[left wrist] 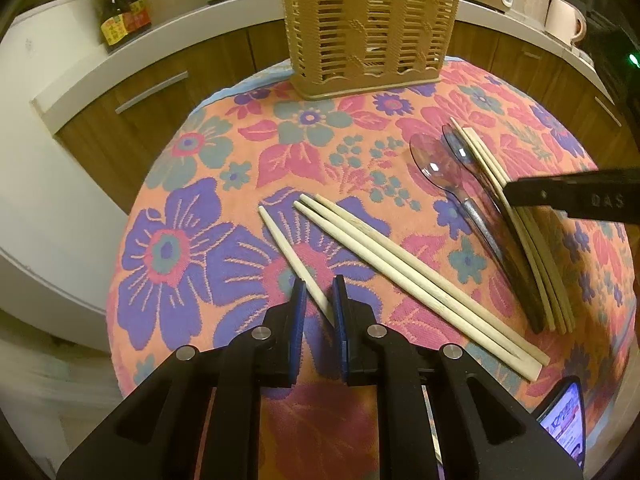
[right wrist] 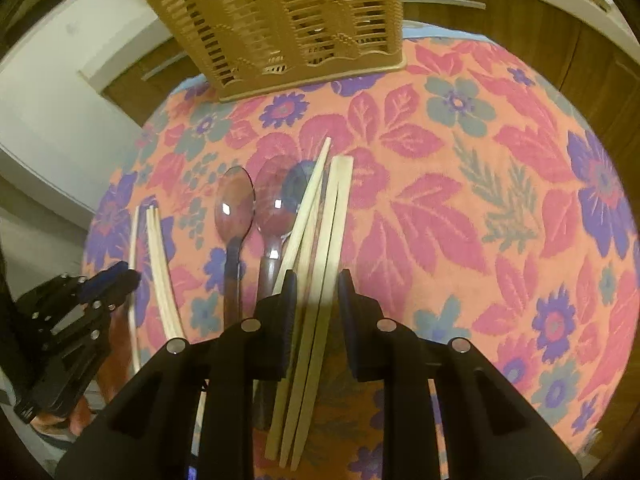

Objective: Organize utensils
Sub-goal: 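Grasp a pair of chopsticks with the right tool while the left tool grasps one chopstick, then lower the chopsticks into the tan basket and open both tools, then move both open tools back down over the remaining spoons and chopsticks, then grasp a pair of chopsticks with the left tool while the right tool grasps one chopstick, then lift the chopsticks over the tan basket and open both tools to drop them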

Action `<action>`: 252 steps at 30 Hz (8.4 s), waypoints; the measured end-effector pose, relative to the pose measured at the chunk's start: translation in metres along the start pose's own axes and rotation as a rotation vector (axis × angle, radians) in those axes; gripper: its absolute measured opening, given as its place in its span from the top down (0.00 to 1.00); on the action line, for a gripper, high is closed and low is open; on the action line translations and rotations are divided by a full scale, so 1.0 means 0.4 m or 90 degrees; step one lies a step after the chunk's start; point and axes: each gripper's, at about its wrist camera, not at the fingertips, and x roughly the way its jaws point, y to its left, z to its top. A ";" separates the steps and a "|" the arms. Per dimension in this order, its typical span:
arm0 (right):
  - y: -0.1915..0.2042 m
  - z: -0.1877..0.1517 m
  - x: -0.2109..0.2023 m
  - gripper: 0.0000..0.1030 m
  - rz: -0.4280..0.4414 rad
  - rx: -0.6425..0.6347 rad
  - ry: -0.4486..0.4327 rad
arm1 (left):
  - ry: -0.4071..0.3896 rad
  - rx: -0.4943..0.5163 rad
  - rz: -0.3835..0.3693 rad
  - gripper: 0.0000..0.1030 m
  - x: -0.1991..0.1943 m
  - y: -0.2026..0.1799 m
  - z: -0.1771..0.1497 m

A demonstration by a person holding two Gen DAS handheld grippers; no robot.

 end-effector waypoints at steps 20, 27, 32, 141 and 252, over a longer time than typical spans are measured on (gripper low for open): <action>-0.040 -0.005 -0.018 0.82 0.002 0.006 0.027 | 0.000 0.002 -0.016 0.82 0.000 0.008 -0.004; -0.015 0.028 0.004 0.82 -0.028 -0.006 0.032 | 0.001 0.002 -0.025 0.82 0.001 0.019 -0.002; -0.032 0.021 -0.005 0.89 -0.048 -0.012 0.044 | 0.009 -0.003 -0.059 0.79 -0.002 0.034 -0.001; -0.045 -0.111 -0.064 0.48 0.070 0.017 -0.237 | -0.054 -0.103 -0.102 0.55 0.023 0.010 0.034; 0.055 0.058 -0.397 0.96 0.053 -0.136 -0.300 | -0.441 -0.083 -0.203 0.90 -0.362 0.052 0.236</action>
